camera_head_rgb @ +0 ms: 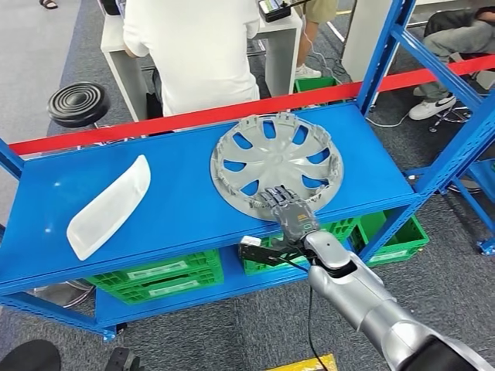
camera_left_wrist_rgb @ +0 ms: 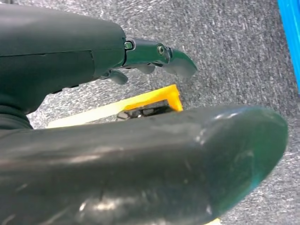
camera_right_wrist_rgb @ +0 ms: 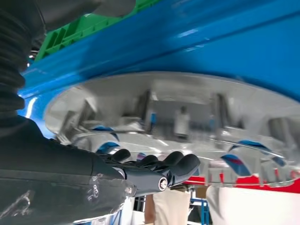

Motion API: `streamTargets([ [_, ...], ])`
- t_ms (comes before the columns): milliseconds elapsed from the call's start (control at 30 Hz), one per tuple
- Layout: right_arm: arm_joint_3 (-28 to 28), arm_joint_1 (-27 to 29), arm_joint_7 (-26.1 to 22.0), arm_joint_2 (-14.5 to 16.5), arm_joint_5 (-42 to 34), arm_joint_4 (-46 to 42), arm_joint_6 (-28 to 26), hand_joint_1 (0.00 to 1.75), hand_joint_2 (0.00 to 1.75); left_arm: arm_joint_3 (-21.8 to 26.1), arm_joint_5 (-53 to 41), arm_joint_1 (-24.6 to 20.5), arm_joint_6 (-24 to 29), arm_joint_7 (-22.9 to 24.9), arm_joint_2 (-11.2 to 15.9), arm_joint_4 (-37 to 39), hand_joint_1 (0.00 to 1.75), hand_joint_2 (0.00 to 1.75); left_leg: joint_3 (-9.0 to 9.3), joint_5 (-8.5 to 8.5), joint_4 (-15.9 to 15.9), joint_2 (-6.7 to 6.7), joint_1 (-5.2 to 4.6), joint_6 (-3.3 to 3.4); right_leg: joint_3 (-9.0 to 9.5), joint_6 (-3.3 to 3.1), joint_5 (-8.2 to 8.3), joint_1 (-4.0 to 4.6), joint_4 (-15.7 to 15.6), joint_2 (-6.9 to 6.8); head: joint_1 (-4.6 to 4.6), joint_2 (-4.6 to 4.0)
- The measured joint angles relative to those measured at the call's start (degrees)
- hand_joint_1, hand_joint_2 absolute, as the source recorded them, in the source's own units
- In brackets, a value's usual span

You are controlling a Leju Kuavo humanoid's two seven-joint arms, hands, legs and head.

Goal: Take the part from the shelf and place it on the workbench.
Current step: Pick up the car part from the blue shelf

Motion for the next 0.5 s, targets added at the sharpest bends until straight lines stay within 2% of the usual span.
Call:
streamTargets([
  [33,0.03,-0.34,0.0,0.08,-0.01,0.21,0.44,0.0,1.75,0.0,0.0,-0.06,-0.01,-0.03,-0.02,0.0,0.0,0.0,1.01,0.45,-2.16,-0.04,0.01,0.19,-0.09,0.27,-0.01,0.13,0.06,0.07,-0.01,0.0],
  [100,0.09,-0.8,0.03,0.14,-0.02,0.59,1.03,0.0,1.75,0.0,0.0,-0.09,-0.01,-0.11,-0.07,0.0,0.0,0.0,1.38,0.26,-3.21,-0.17,-0.06,0.92,-0.17,0.85,0.05,0.21,-0.03,0.13,0.02,0.0],
  [167,0.16,-1.05,0.33,0.2,0.05,0.94,1.38,0.69,1.75,0.0,0.03,-0.05,-0.01,-0.18,-0.08,0.0,0.0,0.0,1.39,0.38,-3.27,-0.17,0.04,1.69,-0.41,1.47,-0.45,0.09,0.39,0.01,0.1,0.0],
  [233,0.23,-1.4,0.92,0.23,0.16,1.26,1.62,1.48,1.75,0.0,0.17,-0.09,0.01,-0.34,-0.03,0.0,0.0,0.0,1.47,0.46,-3.38,-0.15,0.19,2.29,-2.5,1.96,-3.02,0.03,4.84,-0.15,0.39,0.0],
  [300,0.28,-1.55,1.58,0.23,0.26,1.63,1.81,1.61,1.75,0.0,0.31,-0.09,0.03,-0.54,0.0,0.0,0.0,0.0,1.48,0.42,-3.38,-0.14,0.11,2.54,-6.39,2.24,-6.55,0.0,13.0,-0.22,0.63,0.0],
  [333,0.32,-1.49,1.83,0.23,0.3,1.84,1.88,1.61,1.75,0.0,0.33,-0.06,0.03,-0.61,-0.01,0.0,0.0,0.0,1.49,0.4,-3.38,-0.14,0.07,2.57,-7.97,2.28,-7.37,-0.01,16.0,-0.22,0.63,0.0],
  [367,0.34,-1.42,2.05,0.23,0.34,2.05,1.9,1.62,1.75,0.0,0.34,-0.04,0.03,-0.64,-0.03,0.0,0.0,0.0,1.54,0.37,-3.37,-0.15,0.05,2.58,-8.65,2.26,-7.15,-0.01,17.06,-0.22,0.65,0.0],
  [400,0.37,-1.36,2.2,0.25,0.37,2.22,1.89,1.64,1.75,0.0,0.36,-0.02,0.02,-0.67,-0.04,0.0,0.0,0.0,1.63,0.34,-3.37,-0.15,0.04,2.55,-8.14,2.17,-5.85,-0.01,15.71,-0.23,0.66,0.0],
  [467,0.39,-1.35,2.49,0.38,0.49,2.46,1.8,1.68,1.75,0.0,0.38,-0.05,-0.02,-0.74,-0.07,0.0,0.0,0.0,1.92,0.18,-3.36,-0.17,0.01,2.32,-4.33,1.94,-1.91,-0.05,7.85,-0.26,0.69,0.0],
  [500,0.39,-1.35,2.64,0.51,0.6,2.54,1.7,1.71,1.75,0.0,0.41,-0.11,-0.04,-0.79,-0.07,0.0,0.0,0.0,2.0,0.07,-3.3,-0.18,-0.1,2.09,-2.36,1.76,-0.59,-0.07,4.05,-0.23,0.67,0.0],
])
